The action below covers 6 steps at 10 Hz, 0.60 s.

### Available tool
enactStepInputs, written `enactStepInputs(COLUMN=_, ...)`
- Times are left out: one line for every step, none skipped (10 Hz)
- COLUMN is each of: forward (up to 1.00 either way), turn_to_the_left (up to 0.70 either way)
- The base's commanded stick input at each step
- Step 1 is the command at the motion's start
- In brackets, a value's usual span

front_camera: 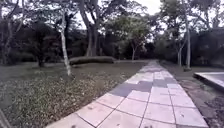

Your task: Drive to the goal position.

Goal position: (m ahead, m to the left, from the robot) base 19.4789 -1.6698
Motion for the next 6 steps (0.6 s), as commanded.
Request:
enactStepInputs(forward=0.0, turn_to_the_left=-0.7)
enactStepInputs(forward=0.0, turn_to_the_left=-0.7)
enactStepInputs(forward=0.0, turn_to_the_left=-0.7)
enactStepInputs(forward=0.0, turn_to_the_left=-0.7)
enactStepInputs(forward=0.0, turn_to_the_left=-0.7)
enactStepInputs(forward=0.0, turn_to_the_left=-0.7)
